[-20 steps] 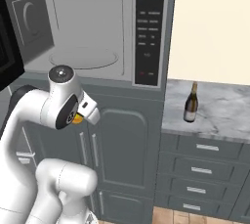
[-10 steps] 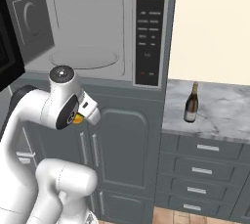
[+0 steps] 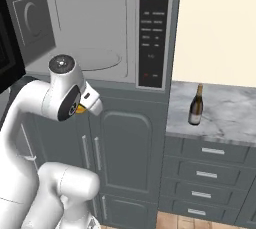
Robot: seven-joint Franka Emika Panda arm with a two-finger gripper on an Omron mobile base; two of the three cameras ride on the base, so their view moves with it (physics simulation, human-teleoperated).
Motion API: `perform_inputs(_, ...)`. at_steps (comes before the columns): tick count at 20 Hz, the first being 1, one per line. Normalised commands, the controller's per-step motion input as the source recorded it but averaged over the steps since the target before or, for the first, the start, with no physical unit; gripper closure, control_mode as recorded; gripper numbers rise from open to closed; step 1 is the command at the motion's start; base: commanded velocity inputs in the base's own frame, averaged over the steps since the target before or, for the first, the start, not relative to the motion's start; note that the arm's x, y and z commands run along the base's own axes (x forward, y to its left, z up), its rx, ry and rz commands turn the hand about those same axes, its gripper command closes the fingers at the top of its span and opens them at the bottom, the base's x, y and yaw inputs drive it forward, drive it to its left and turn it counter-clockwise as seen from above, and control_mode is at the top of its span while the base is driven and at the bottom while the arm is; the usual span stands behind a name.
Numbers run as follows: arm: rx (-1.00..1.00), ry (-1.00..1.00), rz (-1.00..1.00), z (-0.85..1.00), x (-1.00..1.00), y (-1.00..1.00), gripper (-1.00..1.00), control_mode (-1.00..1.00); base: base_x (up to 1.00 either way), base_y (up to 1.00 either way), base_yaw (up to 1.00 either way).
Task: Place the microwavable item in the microwave. Then, close the microwave door and press the start button.
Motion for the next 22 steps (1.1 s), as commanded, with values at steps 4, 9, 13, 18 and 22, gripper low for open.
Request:
perform_inputs(4, 0.0, 0.0, -0.14, 0.94, 0.5, 0.21, 1.0, -1.0, 0.0, 0.0, 0.0)
perform_inputs(9, 0.01, 0.0, -0.12, 0.39, 0.65, 0.33, 1.0, -1.0, 0.0, 0.0, 0.0)
perform_inputs(13, 0.0, 0.0, -0.17, 0.0, 1.0, 0.38, 1.0, -1.0, 0.0, 0.0, 0.0)
perform_inputs(18, 0.01, 0.02, -0.15, 0.02, 0.97, 0.31, 1.0, -1.0, 0.0, 0.0, 0.0)
perform_inputs(22, 0.01, 0.07, -0.1, 0.0, 0.87, 0.21, 1.0, -1.0, 0.0, 0.0, 0.0)
